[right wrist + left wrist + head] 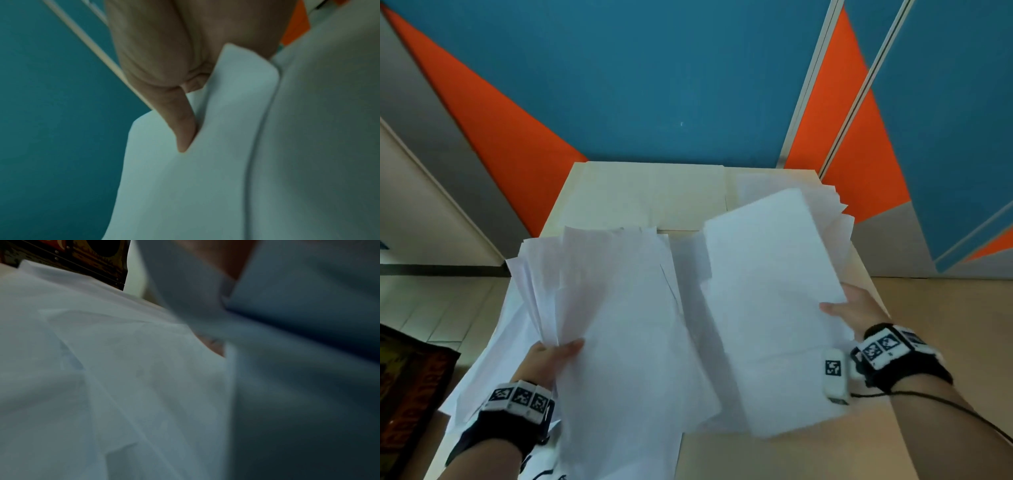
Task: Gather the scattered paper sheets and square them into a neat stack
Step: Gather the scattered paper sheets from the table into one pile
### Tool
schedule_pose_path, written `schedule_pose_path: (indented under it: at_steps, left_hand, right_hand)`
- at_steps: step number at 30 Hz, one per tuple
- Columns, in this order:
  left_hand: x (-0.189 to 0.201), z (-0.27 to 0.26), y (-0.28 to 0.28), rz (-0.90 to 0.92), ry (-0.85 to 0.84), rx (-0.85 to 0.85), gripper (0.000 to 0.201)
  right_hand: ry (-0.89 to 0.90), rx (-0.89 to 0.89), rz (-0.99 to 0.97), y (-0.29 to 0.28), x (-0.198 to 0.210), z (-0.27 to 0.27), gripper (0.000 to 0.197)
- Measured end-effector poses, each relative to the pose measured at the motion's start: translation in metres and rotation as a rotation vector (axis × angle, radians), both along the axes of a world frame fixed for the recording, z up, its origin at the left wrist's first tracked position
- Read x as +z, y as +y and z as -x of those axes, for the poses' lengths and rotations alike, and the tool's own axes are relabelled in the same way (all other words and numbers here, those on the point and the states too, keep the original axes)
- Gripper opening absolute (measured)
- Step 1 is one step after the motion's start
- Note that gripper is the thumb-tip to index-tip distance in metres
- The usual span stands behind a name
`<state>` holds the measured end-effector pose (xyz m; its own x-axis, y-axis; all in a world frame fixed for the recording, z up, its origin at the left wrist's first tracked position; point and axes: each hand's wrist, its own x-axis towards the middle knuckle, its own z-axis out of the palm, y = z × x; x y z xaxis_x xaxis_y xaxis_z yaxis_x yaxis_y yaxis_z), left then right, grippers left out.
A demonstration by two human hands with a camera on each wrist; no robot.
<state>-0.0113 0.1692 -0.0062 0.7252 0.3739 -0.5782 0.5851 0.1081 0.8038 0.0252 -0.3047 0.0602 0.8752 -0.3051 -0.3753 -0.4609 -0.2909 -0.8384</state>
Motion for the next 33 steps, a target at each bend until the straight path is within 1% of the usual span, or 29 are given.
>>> schedule_pose_path:
  at_steps: [2, 3, 6, 7, 8, 11, 13, 17, 19, 20, 21, 23, 24, 25, 26, 27, 28, 29, 30, 32, 33]
  left_hand:
    - [0.001, -0.002, -0.004, 0.011, -0.004, -0.016, 0.05]
    - [0.002, -0.003, -0.007, 0.02, -0.003, -0.02, 0.05]
    - [0.008, -0.007, -0.024, 0.041, -0.023, -0.047, 0.027]
    - [0.011, -0.009, -0.031, 0.051, -0.029, -0.06, 0.021]
    - [0.014, -0.012, -0.038, 0.064, -0.047, -0.073, 0.018]
    - [0.021, -0.023, -0.056, 0.083, -0.077, -0.114, 0.018]
    - [0.026, -0.029, -0.066, 0.11, -0.087, -0.148, 0.012]
    - [0.036, -0.033, -0.088, 0.189, -0.098, -0.259, 0.014]
    - [0.041, -0.032, -0.097, 0.215, -0.104, -0.314, 0.02]
    - [0.042, -0.03, -0.102, 0.23, -0.114, -0.337, 0.023]
    - [0.042, -0.03, -0.105, 0.238, -0.12, -0.347, 0.025]
    - [0.042, -0.029, -0.111, 0.231, -0.113, -0.339, 0.027]
    - [0.039, -0.028, -0.112, 0.227, -0.095, -0.331, 0.035]
    - [0.037, -0.028, -0.113, 0.243, -0.068, -0.324, 0.048]
    - [0.037, -0.027, -0.113, 0.275, -0.051, -0.328, 0.062]
    - [0.037, -0.026, -0.113, 0.297, -0.057, -0.35, 0.082]
    - [0.036, -0.026, -0.113, 0.305, -0.07, -0.38, 0.097]
    - [0.036, -0.025, -0.114, 0.293, -0.079, -0.412, 0.102]
    - [0.034, -0.023, -0.115, 0.257, -0.079, -0.445, 0.096]
    - [0.03, -0.022, -0.118, 0.207, -0.065, -0.489, 0.073]
    - [0.027, -0.022, -0.118, 0.199, -0.064, -0.48, 0.062]
  right_hand:
    - [-0.073, -0.087, -0.173, -0.011, 0.013, -0.002, 0.044]
    - [-0.103, -0.116, -0.239, -0.015, 0.017, -0.004, 0.045]
    - [-0.152, -0.135, -0.387, -0.016, 0.026, -0.01, 0.055]
    - [-0.157, -0.122, -0.421, -0.012, 0.028, -0.011, 0.052]
    - [-0.156, -0.1, -0.449, -0.006, 0.028, -0.011, 0.049]
    - [-0.116, -0.007, -0.518, 0.019, 0.025, -0.009, 0.048]
    - [-0.074, 0.043, -0.541, 0.039, 0.019, -0.006, 0.045]
    - [0.031, 0.019, -0.483, 0.068, 0.001, 0.001, 0.04]
    - [0.083, 0.031, -0.515, 0.077, -0.011, 0.002, 0.043]
    - [0.109, 0.053, -0.552, 0.08, -0.014, 0.004, 0.049]
    - [0.147, 0.086, -0.585, 0.083, -0.018, 0.006, 0.062]
    - [0.208, 0.157, -0.64, 0.087, -0.025, 0.009, 0.096]
    - [0.204, 0.165, -0.652, 0.086, -0.029, 0.01, 0.105]
    - [0.187, 0.173, -0.652, 0.085, -0.033, 0.011, 0.109]
    - [0.168, 0.17, -0.65, 0.083, -0.036, 0.012, 0.111]
    - [0.153, 0.168, -0.628, 0.081, -0.038, 0.013, 0.111]
    - [0.149, 0.167, -0.614, 0.08, -0.036, 0.015, 0.11]
    - [0.154, 0.171, -0.602, 0.078, -0.038, 0.016, 0.108]
    - [0.182, 0.172, -0.593, 0.077, -0.039, 0.017, 0.106]
    - [0.258, 0.17, -0.535, 0.083, -0.036, 0.019, 0.097]
    - [0.259, 0.149, -0.507, 0.085, -0.037, 0.019, 0.089]
